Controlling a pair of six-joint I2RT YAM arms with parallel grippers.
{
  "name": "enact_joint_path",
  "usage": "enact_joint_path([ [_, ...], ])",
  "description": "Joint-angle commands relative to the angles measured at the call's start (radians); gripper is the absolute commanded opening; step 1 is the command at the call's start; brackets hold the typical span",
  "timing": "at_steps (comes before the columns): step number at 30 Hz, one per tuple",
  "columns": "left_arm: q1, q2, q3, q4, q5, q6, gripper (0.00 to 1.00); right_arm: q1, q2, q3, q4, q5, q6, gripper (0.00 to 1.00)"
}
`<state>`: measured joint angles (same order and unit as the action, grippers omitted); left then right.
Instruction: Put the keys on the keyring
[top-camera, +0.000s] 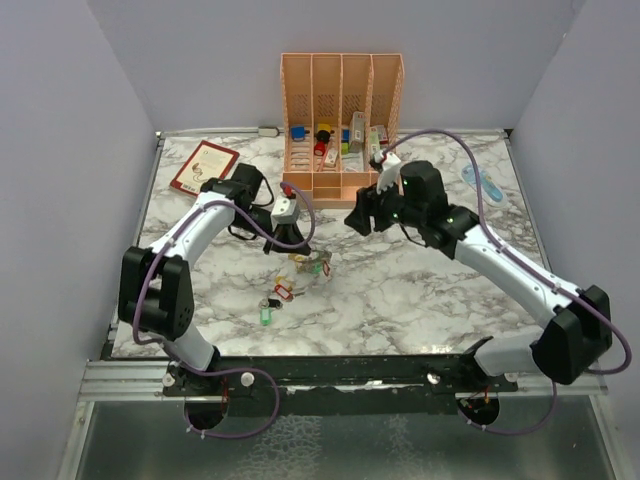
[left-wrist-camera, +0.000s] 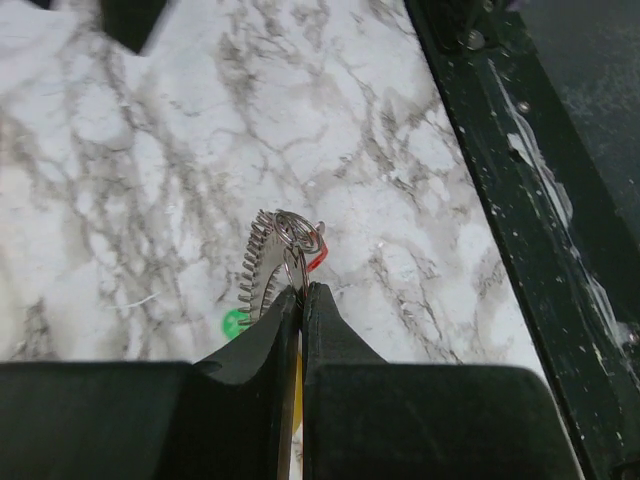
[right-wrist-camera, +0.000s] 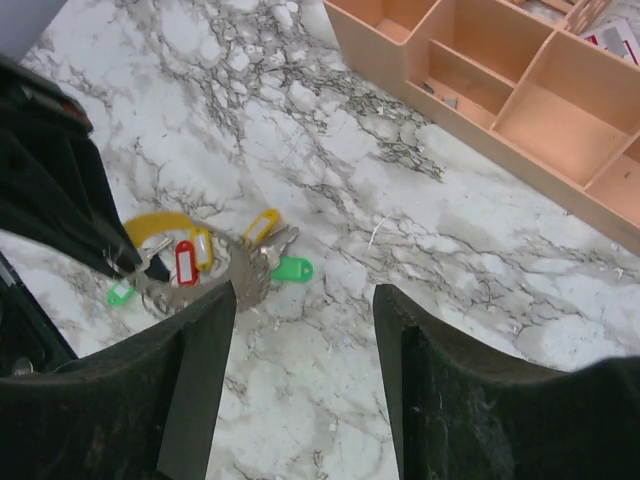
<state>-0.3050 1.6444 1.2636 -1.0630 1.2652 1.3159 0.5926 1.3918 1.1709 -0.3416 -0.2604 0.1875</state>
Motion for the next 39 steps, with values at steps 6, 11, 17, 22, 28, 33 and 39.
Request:
enact_joint_path([
  [6,0.040,-0.168,0.056,0.479,-0.126,-0.601,0.00,0.005,-0.130,-0.232,0.231,-0.167,-0.008,0.56],
  [11,0.041,-0.178,0.008,0.617,-0.246,-0.730,0.00,0.007,0.009,-0.221,0.186,-0.197,0.030,0.54],
  [17,0.109,-0.198,-0.049,0.776,-0.384,-0.862,0.00,0.114,0.030,-0.297,0.316,-0.152,0.051,0.51],
  [22,0.234,-0.222,-0.083,0.858,-0.379,-0.928,0.00,0.173,0.069,-0.315,0.365,-0.117,0.100,0.49],
  [28,0.312,-0.250,-0.096,0.873,-0.324,-0.960,0.00,0.278,0.199,-0.248,0.380,-0.074,0.143,0.46],
  [33,0.332,-0.260,-0.112,0.889,-0.305,-0.975,0.00,0.353,0.280,-0.181,0.371,-0.020,0.152,0.42],
  [39,0.368,-0.268,-0.110,0.897,-0.307,-0.988,0.00,0.456,0.372,-0.064,0.283,0.107,0.096,0.36],
])
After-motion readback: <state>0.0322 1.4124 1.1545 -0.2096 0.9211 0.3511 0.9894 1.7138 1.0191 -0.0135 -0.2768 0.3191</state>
